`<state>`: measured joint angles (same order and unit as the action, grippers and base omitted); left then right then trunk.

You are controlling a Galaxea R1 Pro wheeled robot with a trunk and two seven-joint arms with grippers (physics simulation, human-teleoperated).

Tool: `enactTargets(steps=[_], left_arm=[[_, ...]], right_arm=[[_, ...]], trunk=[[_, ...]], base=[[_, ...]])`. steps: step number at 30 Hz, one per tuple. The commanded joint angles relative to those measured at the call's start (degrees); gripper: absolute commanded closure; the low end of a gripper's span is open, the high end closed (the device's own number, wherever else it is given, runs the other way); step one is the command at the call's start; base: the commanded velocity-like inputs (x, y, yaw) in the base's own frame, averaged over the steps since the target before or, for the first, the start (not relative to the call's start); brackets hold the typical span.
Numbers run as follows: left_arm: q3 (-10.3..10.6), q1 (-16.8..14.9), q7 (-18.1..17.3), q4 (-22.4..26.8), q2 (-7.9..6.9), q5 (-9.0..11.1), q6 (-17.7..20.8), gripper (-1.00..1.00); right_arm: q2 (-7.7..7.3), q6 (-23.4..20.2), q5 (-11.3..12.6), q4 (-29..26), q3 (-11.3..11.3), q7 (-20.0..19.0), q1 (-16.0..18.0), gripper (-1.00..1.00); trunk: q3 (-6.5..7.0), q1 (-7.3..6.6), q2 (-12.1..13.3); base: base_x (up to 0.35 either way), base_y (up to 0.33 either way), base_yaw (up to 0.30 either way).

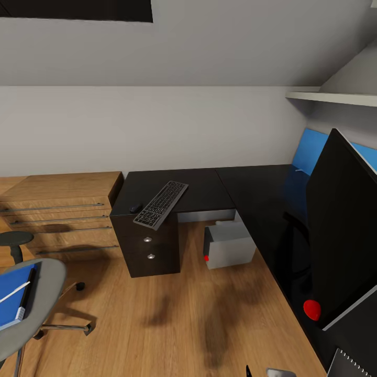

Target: In the bedroom, organize the workspace by keeping the computer under the desk, ensuring the monitor is on the desk, placing the keyboard on the desk next to the monitor, placing the mouse on the desk next to the keyboard, moving the folder from the swivel chair onto the desk next to the mouse, stacking the notebook on top of the folder with the pen on top of the notebook, and positioning the swivel chair next to the desk.

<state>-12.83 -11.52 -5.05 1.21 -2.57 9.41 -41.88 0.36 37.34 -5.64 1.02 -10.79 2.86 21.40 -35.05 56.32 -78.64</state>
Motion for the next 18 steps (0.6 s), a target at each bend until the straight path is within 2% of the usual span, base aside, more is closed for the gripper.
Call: enactTargets(steps=[1, 7, 11, 18], left_arm=[[-0.13, 0.10, -0.27, 0.02, 0.33, 0.80, 0.22, -1.00], [-0.11, 0.10, -0.29, 0.02, 2.13, 0.79, 0.89, -1.00], [-0.10, 0.10, -0.35, 0.02, 2.06, 0.79, 0.80, -1.00], [-0.09, 0.10, -0.41, 0.02, 1.96, 0.78, 0.75, -1.00]], right_arm=[[0.34, -0.12, -0.27, -0.22, -0.70, 0.20, -0.28, -1.00], [2.27, 0.34, -0.39, -0.42, -1.30, 0.27, -1.99, -1.00], [3.47, 0.82, -0.41, -0.05, -1.41, 0.41, -2.24, -1.00], [4.32, 1.12, -0.51, 0.18, -1.35, 0.34, -2.87, -1.00]], trunk=[[-0.05, 0.00, -0.03], [0.13, -0.22, 0.37], [0.85, -1.10, 1.98], [2.11, -2.64, 4.79]], base=[[0.000, 0.000, 0.000], [0.000, 0.000, 0.000], [0.000, 0.000, 0.000], [0.000, 0.000, 0.000]])
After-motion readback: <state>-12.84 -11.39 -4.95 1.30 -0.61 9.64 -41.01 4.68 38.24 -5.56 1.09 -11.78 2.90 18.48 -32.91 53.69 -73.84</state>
